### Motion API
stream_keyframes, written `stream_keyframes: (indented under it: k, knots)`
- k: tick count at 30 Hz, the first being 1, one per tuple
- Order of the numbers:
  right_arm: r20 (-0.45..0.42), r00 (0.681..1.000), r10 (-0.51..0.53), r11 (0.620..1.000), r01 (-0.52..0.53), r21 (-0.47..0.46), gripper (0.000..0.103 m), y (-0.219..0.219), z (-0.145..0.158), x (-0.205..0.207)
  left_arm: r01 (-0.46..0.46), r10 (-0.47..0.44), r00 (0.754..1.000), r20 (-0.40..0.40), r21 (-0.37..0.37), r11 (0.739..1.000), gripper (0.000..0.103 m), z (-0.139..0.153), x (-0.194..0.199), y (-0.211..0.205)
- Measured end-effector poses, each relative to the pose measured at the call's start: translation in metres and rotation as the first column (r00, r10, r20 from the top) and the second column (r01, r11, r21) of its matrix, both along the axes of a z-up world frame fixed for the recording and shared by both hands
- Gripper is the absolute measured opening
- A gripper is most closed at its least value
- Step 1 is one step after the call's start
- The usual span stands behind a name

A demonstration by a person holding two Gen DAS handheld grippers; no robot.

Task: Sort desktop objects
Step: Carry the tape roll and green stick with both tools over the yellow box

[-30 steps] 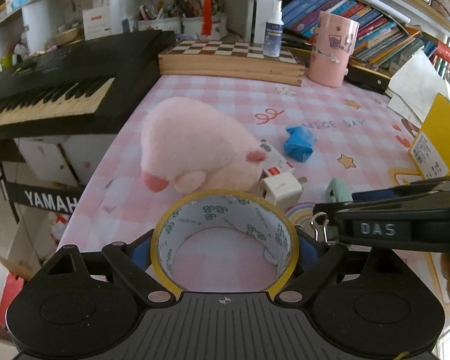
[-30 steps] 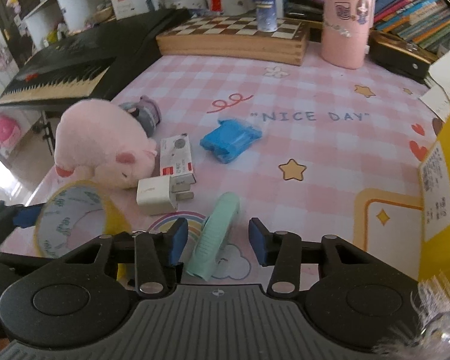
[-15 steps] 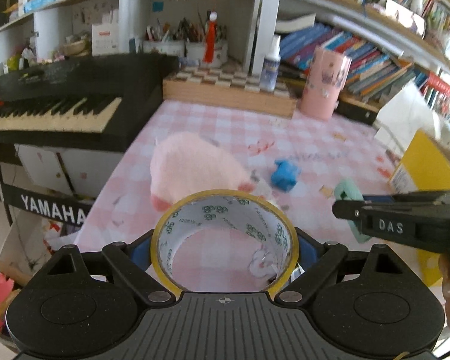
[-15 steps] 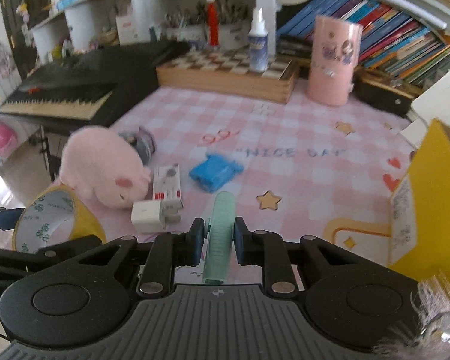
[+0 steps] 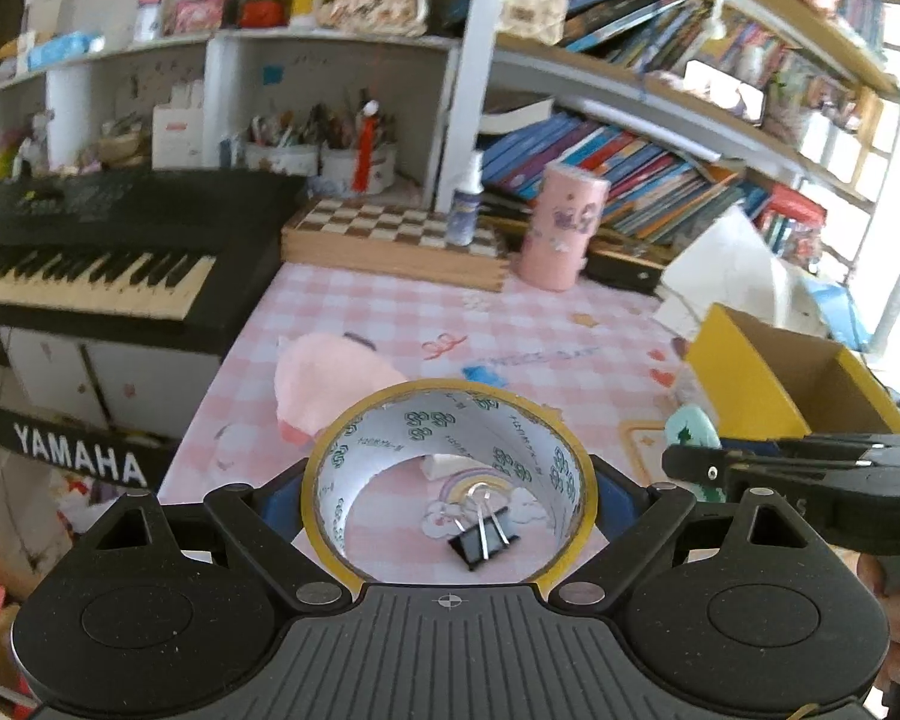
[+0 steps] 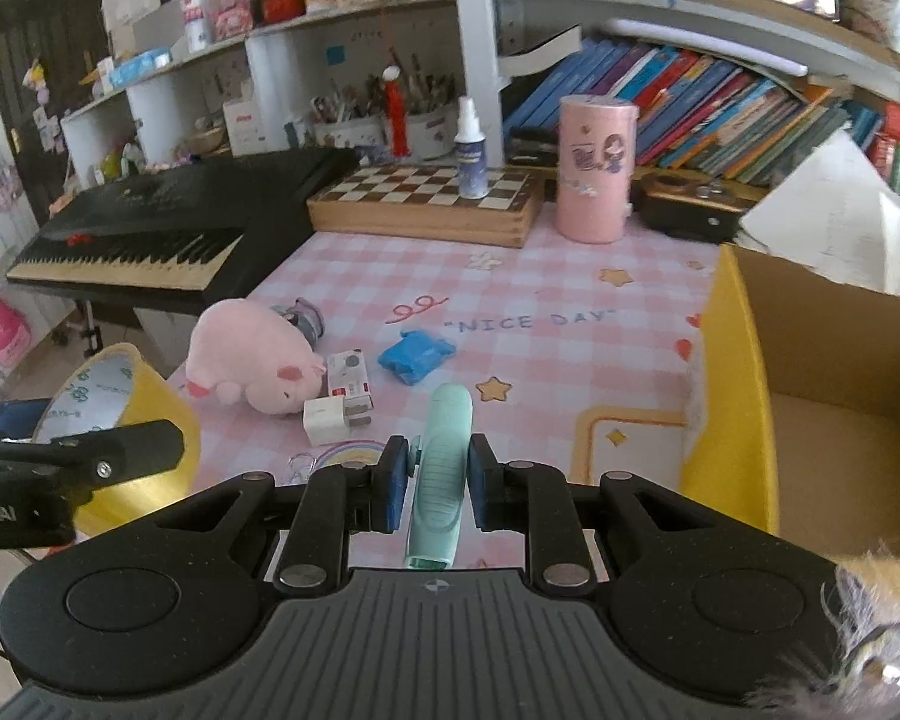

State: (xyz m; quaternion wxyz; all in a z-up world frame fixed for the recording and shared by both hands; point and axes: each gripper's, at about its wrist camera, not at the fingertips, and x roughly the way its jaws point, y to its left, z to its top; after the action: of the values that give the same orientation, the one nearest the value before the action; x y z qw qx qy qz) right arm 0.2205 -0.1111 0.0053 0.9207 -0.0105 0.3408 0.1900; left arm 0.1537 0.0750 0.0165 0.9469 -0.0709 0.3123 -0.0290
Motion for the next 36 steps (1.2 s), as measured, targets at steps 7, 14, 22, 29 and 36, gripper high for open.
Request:
stream_keyframes:
  k: [7,14,22,29,36]
  knots:
    - [-0.020,0.997,-0.073,0.997,0.073,0.027,0.019,-0.004,-0.002,-0.049,0.073,-0.073,0.997,-0.025,-0.003,0.997,0.092,-0.005,-0.034,-0.013]
    - [-0.037,0.988,-0.153,0.987,0.154,0.038,0.019,-0.016,-0.007,-0.102,0.146,-0.146,0.989,-0.028,0.009,0.989,0.092,-0.003,-0.077,-0.021]
    - [-0.051,0.970,-0.239,0.969,0.241,0.050,0.019,-0.033,-0.010,-0.163,0.250,-0.249,0.968,-0.029,0.008,0.968,0.092,-0.004,-0.113,-0.041]
    - [-0.080,0.935,-0.346,0.935,0.351,0.061,0.019,-0.058,-0.017,-0.208,0.358,-0.358,0.933,-0.038,0.015,0.933,0.092,-0.005,-0.132,-0.065]
    - [-0.086,0.899,-0.430,0.896,0.436,0.085,0.019,-0.079,-0.017,-0.228,0.441,-0.440,0.898,-0.022,0.030,0.897,0.092,-0.003,-0.138,-0.086]
